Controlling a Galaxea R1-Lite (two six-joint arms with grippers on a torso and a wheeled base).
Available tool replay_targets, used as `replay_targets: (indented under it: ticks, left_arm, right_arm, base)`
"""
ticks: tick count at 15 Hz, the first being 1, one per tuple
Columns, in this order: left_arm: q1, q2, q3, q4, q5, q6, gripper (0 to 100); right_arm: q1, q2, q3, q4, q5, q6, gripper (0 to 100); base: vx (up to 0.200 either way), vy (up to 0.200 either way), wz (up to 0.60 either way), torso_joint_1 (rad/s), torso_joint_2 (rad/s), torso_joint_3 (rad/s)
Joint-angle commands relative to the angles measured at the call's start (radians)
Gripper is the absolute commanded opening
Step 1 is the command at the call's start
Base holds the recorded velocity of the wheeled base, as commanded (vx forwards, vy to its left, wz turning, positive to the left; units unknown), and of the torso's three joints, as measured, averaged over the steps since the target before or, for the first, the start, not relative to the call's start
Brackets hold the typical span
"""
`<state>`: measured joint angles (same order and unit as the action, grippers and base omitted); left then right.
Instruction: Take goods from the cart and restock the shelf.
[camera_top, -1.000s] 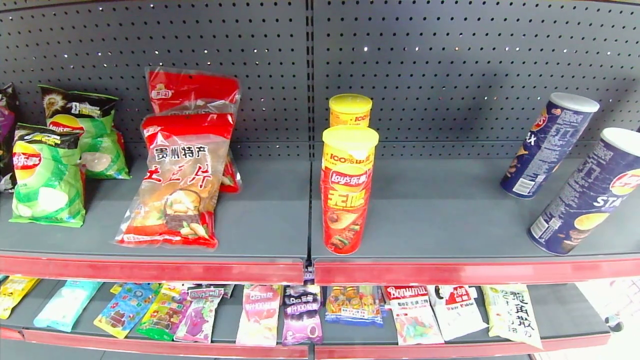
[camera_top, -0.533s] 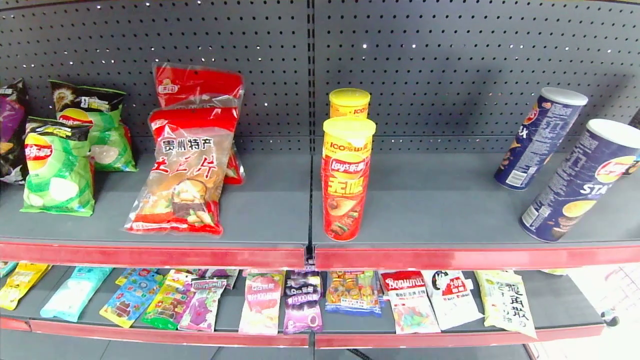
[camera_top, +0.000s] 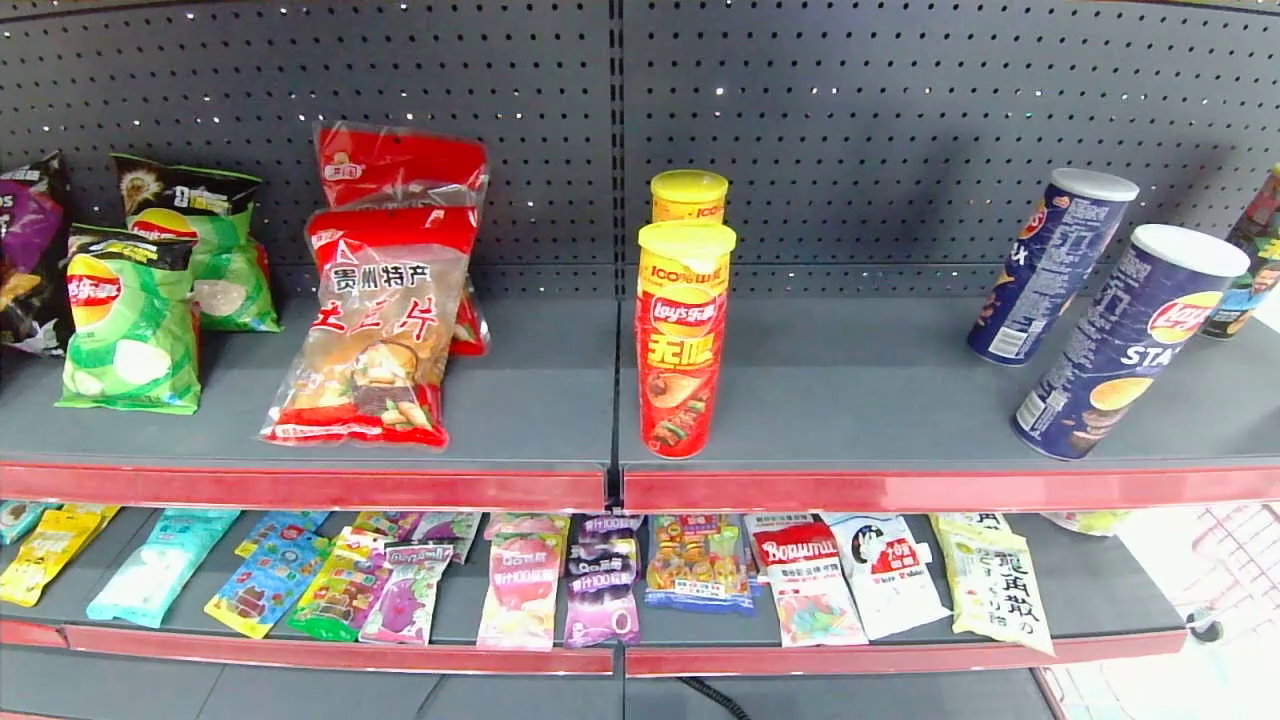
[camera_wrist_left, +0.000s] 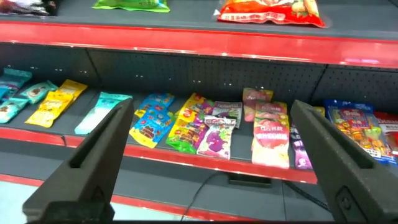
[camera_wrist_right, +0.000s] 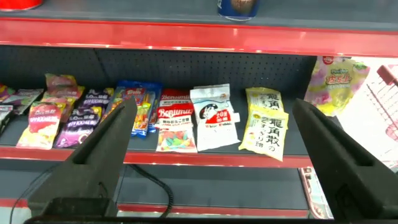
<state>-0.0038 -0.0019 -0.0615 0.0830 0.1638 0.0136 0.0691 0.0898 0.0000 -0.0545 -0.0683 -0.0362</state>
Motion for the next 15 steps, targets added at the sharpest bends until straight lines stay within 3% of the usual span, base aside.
replay_targets:
  ticks: [1,15]
  left_arm:
    - [0.001,0.002,0.0,0.0,-0.001,0.0,100]
    - [0.001,0.002,0.0,0.0,0.0,0.0,100]
  right_arm:
    - [0.001,0.004,0.0,-0.001,-0.001,0.002,100]
    - [0.001,0.004,0.0,0.005,0.035,0.018,100]
  base:
    - [0.0,-0.2,0.0,0.002,0.0,-0.002]
    - [0.0,-0.2,0.0,0.003,0.0,0.002]
